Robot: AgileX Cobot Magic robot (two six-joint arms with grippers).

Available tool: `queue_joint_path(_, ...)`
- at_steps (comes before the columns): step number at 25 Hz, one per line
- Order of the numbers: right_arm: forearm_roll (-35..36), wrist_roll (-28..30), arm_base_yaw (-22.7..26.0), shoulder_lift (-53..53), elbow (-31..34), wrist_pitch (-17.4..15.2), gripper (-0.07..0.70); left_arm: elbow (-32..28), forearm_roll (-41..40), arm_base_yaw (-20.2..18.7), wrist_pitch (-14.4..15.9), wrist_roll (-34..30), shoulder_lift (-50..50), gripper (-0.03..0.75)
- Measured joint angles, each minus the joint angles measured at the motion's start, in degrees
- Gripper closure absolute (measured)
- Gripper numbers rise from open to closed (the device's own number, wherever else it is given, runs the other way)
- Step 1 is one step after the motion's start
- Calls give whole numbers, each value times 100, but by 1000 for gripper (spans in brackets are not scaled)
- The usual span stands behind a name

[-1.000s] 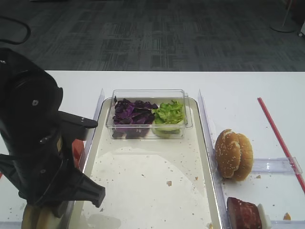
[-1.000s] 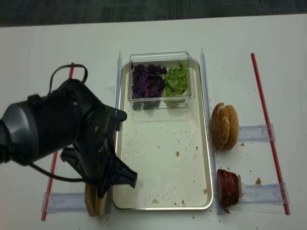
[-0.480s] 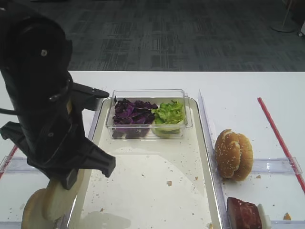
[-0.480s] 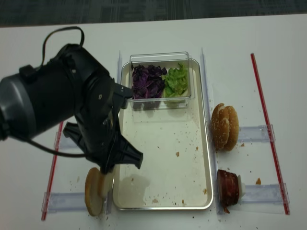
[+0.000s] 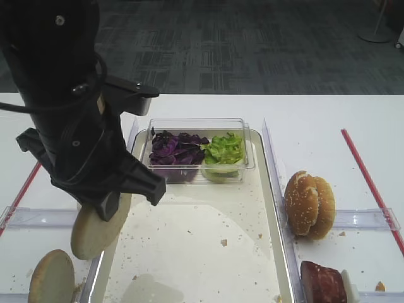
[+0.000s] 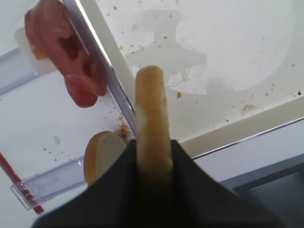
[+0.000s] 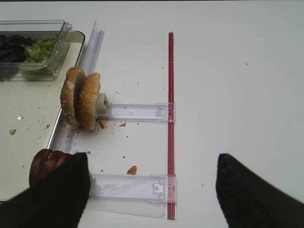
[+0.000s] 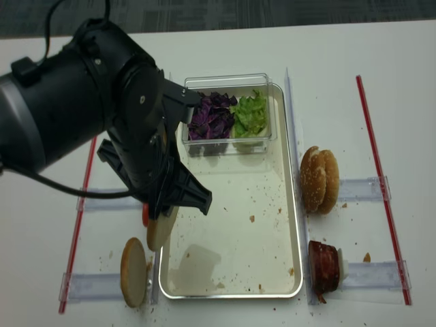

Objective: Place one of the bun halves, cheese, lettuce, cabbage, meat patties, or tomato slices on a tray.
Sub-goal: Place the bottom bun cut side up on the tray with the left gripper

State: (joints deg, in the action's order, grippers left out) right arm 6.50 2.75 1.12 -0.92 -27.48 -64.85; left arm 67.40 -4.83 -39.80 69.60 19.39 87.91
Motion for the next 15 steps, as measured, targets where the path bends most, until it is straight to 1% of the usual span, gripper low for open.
queue_joint_path(2, 2, 0, 0, 0, 0, 0, 61, 0, 72, 0, -49, -165, 0, 616)
queue_joint_path(6, 2, 0, 0, 0, 0, 0, 61, 0, 452, 0, -441, -733, 13, 617)
queue_joint_path(8, 2, 0, 0, 0, 0, 0, 61, 0, 801, 43, -598, -1092, 47, 617)
queue_joint_path(11, 2, 0, 0, 0, 0, 0, 61, 5, 1405, 273, -690, -1612, 126, 617)
queue_joint_path(15, 2, 0, 0, 0, 0, 0, 61, 5, 2325, 767, -673, -2561, 283, 617)
